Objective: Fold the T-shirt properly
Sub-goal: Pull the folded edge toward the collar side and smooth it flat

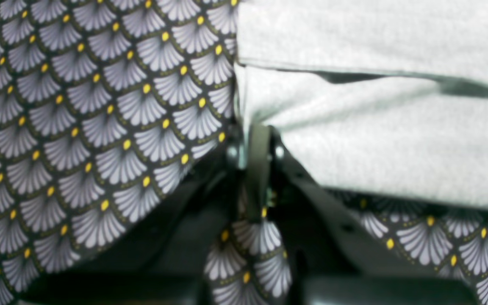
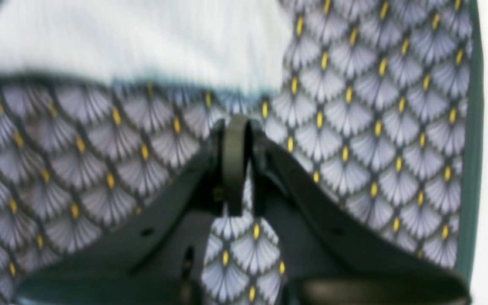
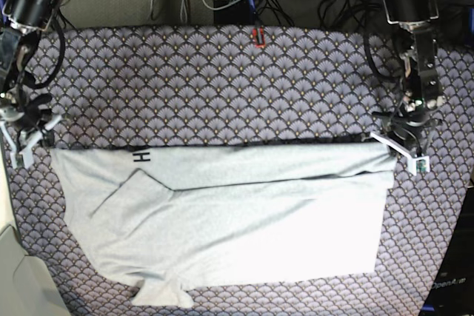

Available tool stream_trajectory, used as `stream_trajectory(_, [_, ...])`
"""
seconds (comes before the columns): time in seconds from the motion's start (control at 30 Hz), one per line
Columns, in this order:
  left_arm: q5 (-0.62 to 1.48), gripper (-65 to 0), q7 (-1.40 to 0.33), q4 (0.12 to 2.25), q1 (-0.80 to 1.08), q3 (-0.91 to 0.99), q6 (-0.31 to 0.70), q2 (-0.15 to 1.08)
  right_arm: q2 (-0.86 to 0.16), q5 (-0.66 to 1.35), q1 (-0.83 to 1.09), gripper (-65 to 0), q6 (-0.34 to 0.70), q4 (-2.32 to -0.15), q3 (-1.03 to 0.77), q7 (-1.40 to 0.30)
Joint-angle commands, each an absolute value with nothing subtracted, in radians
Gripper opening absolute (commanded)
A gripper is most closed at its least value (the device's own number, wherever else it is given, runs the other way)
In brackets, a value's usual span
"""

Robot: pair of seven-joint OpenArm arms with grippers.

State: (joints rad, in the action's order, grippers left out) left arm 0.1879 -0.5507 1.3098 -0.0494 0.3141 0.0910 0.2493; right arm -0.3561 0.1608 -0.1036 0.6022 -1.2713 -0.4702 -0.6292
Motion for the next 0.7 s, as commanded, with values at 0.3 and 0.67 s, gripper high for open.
stream_trajectory(0.3, [0.183, -64.6, -0.529, 1.322, -0.068, 0.32, 0.088, 0.263, -0.447, 0.168, -0.341, -38.6, 0.625, -1.017, -0.472, -0.625])
stream_trajectory(0.67, [0.183, -64.6, -0.529, 1.322, -0.071, 0.318, 0.085, 0.263, -0.446, 0.168, -0.426, -38.6, 0.698, -0.881, -0.472, -0.63])
